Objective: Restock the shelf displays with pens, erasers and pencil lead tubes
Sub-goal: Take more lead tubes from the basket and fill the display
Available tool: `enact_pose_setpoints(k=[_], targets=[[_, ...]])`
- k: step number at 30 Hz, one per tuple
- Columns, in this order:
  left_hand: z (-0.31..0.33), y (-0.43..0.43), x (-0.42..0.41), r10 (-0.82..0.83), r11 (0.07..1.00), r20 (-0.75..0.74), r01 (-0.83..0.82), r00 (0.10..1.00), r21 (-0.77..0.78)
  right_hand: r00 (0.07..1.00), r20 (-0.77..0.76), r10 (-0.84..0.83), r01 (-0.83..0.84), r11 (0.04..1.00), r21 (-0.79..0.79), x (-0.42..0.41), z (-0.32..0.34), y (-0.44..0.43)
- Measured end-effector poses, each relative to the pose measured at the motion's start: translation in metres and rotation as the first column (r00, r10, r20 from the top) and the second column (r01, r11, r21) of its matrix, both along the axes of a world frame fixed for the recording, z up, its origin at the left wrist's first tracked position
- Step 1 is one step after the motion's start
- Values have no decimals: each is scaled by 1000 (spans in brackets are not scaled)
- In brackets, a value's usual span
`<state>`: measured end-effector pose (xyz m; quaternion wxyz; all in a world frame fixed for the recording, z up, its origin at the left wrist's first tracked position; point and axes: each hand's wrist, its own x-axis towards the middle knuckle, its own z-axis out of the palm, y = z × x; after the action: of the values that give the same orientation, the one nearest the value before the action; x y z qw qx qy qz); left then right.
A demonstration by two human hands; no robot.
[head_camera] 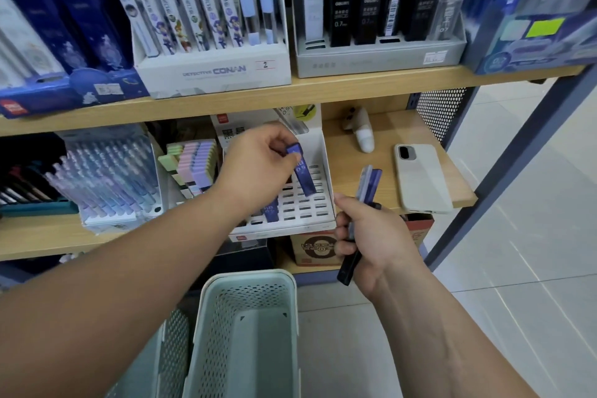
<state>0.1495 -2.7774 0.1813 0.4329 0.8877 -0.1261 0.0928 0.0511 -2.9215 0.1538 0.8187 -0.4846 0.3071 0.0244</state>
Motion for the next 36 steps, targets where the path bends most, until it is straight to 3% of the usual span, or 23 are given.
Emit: enact_pose_setpoints(k=[6,14,26,36], targets=[[-4,-8,25,35,984,164,-62,986,166,1000,5,4,-4,1000,21,3,0,-2],[-10,-14,55,31,917,47,-48,998,396,1000,7,6,-7,997,73,4,1,-3],[-13,-5,66,-5,932,12,0,1000,363,999,21,44,-45,998,52,3,2,0],[-8,-11,74,-27,858,40,3,999,513,998,26,65,-66,996,56,3,3,3]])
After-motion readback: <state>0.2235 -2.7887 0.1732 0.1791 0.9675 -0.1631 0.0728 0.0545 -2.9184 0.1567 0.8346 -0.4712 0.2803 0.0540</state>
